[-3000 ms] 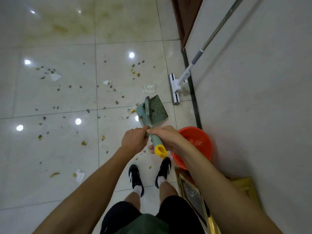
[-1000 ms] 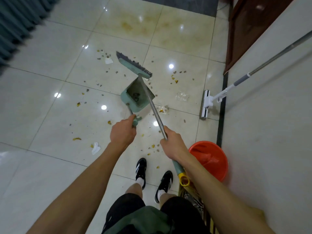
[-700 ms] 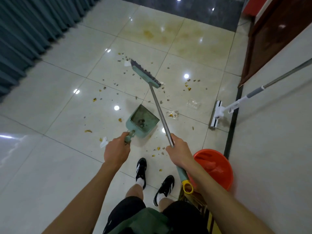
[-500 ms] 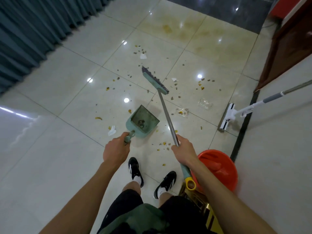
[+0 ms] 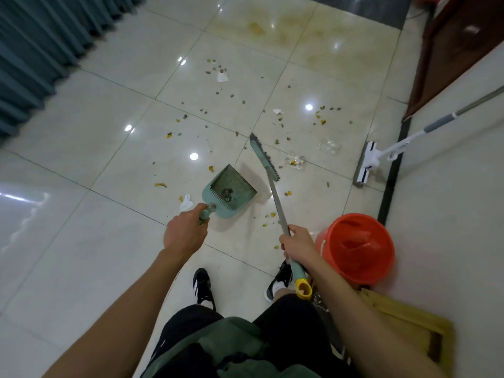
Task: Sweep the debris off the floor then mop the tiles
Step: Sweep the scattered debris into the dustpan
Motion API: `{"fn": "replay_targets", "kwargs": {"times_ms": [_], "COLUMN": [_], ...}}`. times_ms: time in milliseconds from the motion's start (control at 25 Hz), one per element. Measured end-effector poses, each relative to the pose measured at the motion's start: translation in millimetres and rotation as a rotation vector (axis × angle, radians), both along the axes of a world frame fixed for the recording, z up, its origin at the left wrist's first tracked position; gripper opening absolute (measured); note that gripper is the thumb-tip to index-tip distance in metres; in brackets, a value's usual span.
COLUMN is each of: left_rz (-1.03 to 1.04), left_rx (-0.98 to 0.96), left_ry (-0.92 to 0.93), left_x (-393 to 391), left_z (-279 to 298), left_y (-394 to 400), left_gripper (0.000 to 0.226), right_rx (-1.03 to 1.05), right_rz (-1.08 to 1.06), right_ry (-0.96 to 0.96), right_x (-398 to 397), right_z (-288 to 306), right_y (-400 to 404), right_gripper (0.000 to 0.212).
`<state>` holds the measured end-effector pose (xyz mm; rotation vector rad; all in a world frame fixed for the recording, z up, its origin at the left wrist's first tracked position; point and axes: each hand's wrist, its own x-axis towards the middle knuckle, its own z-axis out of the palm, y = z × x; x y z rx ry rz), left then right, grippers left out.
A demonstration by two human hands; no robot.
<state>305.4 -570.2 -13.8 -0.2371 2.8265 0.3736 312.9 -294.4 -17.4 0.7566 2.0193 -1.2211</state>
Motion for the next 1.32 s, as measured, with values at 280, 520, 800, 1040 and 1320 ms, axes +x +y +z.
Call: {"fn": "replay_targets", "kwargs": {"times_ms": [280,520,800,1040,1320], "left_rz": [-0.239,-0.383,-0.398,-0.431,-0.338], "left_rx": [0.073,0.097,0.072,0.013,0.053], "left_ry": [-0.012,-0.028,-0.059,-0.125,-0.233], "left_x": [17,36,59,60,43], "left_z": [-9,-17,-19,-28,-36], "left_y": [-70,-86,-93,-114,-137], "left_gripper": [0.025,0.024,0.025,0.022,0.021], "right_rx": [-0.028,-0.103,-0.243,-0.339,-0.299], "right_rz": [-0.419,-0.679,-0.952,-0.968,-1.014], "right_ry": [-0.076,-0.157,-0.253,-0.371,-0.389], "right_x": [91,156,196,199,147], "right_z": [-14,-22,-58,-78,-98], "right_y": [-66,-80,-86,-97,-121], "right_gripper": [0.007,0.009,0.007,0.019,0.02]}}
